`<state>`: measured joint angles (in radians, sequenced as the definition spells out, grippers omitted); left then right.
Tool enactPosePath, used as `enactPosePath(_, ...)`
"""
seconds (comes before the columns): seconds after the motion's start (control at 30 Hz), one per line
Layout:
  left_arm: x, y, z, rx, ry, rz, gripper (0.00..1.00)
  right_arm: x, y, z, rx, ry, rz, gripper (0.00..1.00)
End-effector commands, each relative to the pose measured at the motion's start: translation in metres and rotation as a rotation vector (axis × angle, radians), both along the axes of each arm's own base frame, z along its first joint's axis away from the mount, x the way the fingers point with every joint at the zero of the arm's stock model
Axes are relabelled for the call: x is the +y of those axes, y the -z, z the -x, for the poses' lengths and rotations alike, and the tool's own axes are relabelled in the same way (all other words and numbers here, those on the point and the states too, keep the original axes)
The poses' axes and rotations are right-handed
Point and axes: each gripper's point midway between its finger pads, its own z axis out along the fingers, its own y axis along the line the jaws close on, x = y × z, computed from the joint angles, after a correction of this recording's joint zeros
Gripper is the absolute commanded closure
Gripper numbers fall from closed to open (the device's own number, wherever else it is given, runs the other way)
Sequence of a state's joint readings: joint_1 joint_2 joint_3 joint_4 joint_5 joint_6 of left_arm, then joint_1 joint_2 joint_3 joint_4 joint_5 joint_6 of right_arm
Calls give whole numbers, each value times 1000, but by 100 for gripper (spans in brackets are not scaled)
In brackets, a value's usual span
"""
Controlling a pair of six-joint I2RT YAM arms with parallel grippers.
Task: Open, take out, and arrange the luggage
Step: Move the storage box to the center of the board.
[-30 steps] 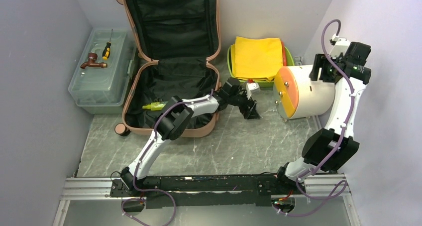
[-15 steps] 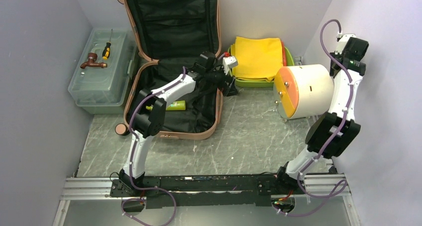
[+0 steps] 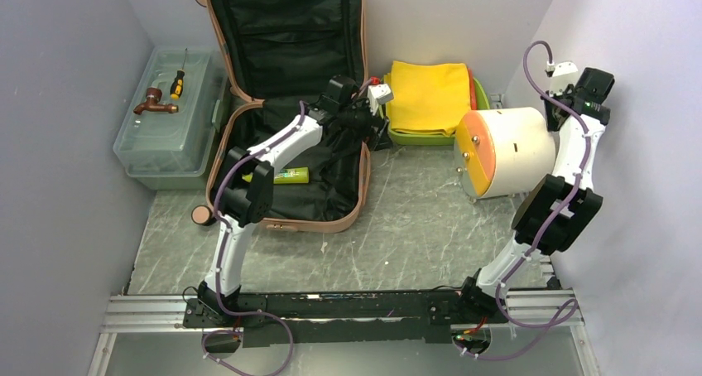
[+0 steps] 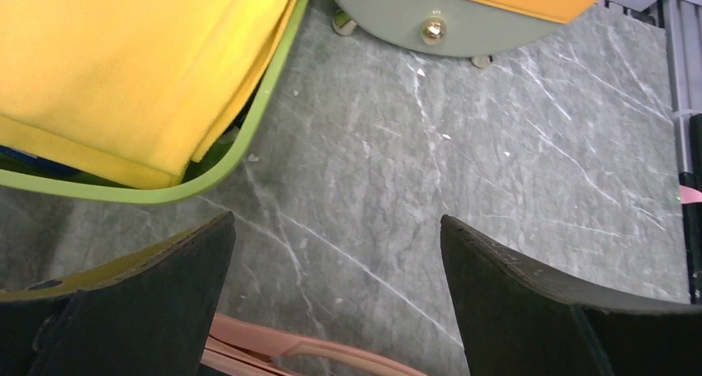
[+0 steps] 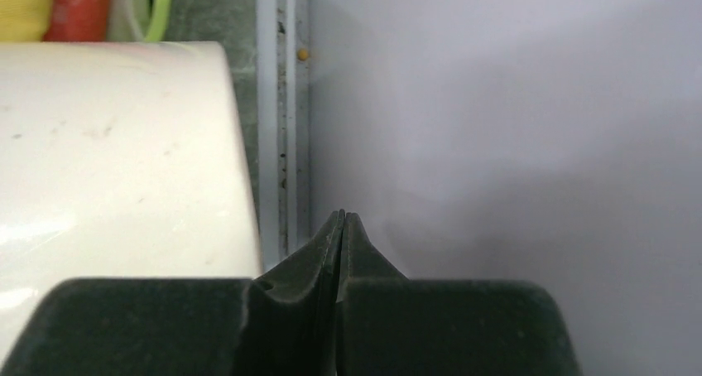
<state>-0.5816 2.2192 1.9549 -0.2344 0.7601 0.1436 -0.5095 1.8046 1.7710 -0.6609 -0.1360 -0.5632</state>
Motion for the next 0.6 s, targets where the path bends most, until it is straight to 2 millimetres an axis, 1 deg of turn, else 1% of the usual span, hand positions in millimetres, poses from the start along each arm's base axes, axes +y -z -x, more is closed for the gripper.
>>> enactPosePath(0.0, -13, 1, -17, -40, -29, 44, 0, 81, 36, 21, 117, -276, -257, 100)
enactPosePath(0.13, -29, 19, -20, -12, -47, 75, 1, 104, 40, 33, 146, -338, -351, 100)
enactPosePath(0.23, -44, 18, -19, -71, -35, 143, 1, 117, 41, 40, 147, -361, -396, 100)
enactPosePath(0.27, -49, 20, -16, -57, -37, 163, 1, 121, 43, 42, 149, -363, -407, 100)
enactPosePath(0.33, -57, 24, -14, -83, -33, 191, 1, 131, 45, 44, 153, -381, -418, 100)
enactPosePath(0.43, -66, 35, -8, -104, -24, 220, 1, 149, 44, 47, 164, -419, -416, 100)
enactPosePath(0.57, -78, 44, 6, -110, 8, 245, 1, 165, 42, 51, 181, -452, -410, 100)
